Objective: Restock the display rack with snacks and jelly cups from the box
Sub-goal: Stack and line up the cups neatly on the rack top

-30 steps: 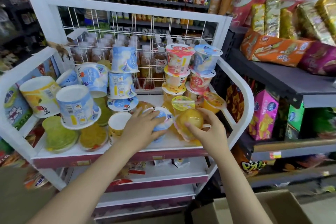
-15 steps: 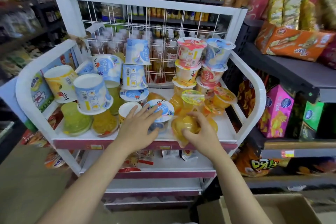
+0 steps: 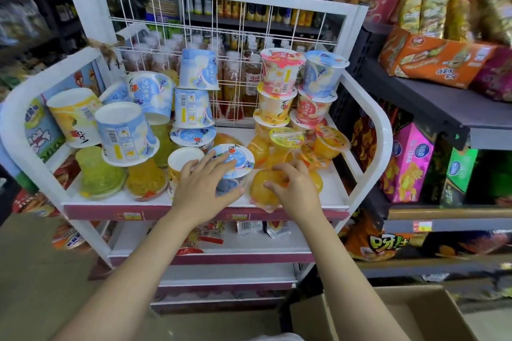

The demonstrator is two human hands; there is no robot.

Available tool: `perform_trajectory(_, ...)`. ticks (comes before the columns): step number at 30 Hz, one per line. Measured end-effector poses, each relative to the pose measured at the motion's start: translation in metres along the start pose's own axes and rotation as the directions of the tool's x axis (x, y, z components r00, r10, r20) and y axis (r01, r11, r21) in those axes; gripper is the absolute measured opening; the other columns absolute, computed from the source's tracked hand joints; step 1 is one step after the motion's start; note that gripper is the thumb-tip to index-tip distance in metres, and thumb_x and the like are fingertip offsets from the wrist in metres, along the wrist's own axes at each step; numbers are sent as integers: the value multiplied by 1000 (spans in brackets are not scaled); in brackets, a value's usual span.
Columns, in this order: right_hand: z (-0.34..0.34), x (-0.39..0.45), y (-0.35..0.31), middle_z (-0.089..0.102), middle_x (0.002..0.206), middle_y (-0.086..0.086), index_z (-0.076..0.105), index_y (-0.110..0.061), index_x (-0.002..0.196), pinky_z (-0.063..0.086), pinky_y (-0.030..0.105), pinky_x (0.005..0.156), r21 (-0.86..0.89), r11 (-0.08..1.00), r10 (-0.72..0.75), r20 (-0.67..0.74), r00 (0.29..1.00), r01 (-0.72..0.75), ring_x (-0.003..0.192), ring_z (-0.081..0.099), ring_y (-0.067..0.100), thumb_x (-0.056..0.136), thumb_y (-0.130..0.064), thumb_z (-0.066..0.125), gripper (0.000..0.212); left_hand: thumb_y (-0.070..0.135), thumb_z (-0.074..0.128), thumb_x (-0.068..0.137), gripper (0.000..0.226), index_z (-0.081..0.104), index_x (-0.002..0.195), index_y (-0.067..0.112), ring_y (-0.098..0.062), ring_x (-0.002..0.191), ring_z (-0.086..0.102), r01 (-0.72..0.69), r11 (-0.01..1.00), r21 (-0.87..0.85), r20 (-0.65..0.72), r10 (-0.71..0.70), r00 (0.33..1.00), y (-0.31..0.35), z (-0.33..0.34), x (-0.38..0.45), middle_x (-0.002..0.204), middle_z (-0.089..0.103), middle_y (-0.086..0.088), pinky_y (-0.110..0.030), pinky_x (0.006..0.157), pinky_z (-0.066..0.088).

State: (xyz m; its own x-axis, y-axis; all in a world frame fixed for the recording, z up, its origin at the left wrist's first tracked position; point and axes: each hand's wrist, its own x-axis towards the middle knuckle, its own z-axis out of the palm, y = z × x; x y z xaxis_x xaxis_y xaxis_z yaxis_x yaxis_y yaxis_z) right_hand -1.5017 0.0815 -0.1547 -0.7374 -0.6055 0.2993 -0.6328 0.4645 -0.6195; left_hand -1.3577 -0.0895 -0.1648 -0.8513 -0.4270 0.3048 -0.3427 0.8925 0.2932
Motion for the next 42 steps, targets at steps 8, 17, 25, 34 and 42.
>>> perform_trajectory(8,14,-6,13,37,143,12,65,-26,128,53,42,90,-79,988,-127,39,991,130,131,40,29,70,-25,87,63,79,27,82,75,45,143,40,-5,150,13,6,1000,-10,-34,-6,999,-1,5,-1,158,31,16,-32,114,5)
perform_trajectory(17,18,0,14,38,145,12,70,-24,123,51,39,94,-41,996,-80,-30,996,78,134,41,29,76,-33,83,49,77,26,84,72,43,144,41,-5,150,10,-4,999,-35,-24,3,1000,-2,3,0,159,28,18,-34,116,7)
perform_trajectory(25,-8,16,-26,45,123,-1,71,-22,114,50,34,89,98,990,-94,-93,991,103,105,56,22,78,-40,80,41,67,34,87,67,56,138,29,-17,145,33,-14,987,-161,-95,-1,996,-18,-23,9,151,44,8,-41,119,22)
perform_trajectory(34,42,42,-76,29,149,4,30,-31,151,25,25,109,56,996,-88,357,930,72,140,25,19,69,-46,86,101,78,9,84,92,30,155,24,-11,152,8,98,984,-151,37,-94,995,-58,-21,11,163,19,9,-34,123,11)
perform_trajectory(42,41,44,-75,46,124,1,55,-26,134,33,20,95,34,999,-43,84,996,40,122,42,16,71,-48,84,74,69,-2,84,91,45,147,23,-17,145,26,59,993,-106,6,-59,998,-61,-29,21,156,38,4,-35,118,17)
